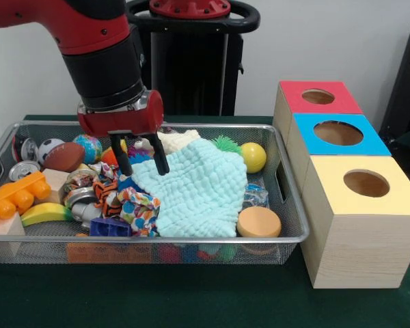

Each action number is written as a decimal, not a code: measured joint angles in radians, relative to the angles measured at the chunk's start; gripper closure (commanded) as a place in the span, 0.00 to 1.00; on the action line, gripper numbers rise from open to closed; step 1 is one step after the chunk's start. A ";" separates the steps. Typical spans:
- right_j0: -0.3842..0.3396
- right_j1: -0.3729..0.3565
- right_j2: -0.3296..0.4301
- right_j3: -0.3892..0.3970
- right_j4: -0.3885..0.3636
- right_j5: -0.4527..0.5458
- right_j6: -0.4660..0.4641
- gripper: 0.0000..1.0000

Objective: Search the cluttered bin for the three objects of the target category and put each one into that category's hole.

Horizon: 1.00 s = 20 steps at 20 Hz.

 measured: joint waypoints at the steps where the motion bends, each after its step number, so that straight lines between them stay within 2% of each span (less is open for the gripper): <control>1: 0.000 -0.008 0.003 0.003 0.000 0.000 0.000 0.00; 5: 0.007 -0.059 0.005 0.029 0.001 0.000 0.000 0.00; 9: 0.045 -0.113 -0.004 0.047 0.001 -0.006 0.000 0.00; 12: 0.113 -0.153 -0.036 0.059 0.002 -0.032 0.003 0.00; 13: 0.174 -0.173 -0.066 0.066 0.002 -0.063 0.009 0.00; 15: 0.207 -0.179 -0.081 0.067 0.002 -0.084 0.013 0.00; 17: 0.308 -0.180 -0.128 0.068 0.003 -0.169 0.038 0.00; 19: 0.346 -0.176 -0.145 0.068 0.005 -0.209 0.052 0.00; 20: 0.395 -0.167 -0.169 0.068 0.008 -0.266 0.074 0.00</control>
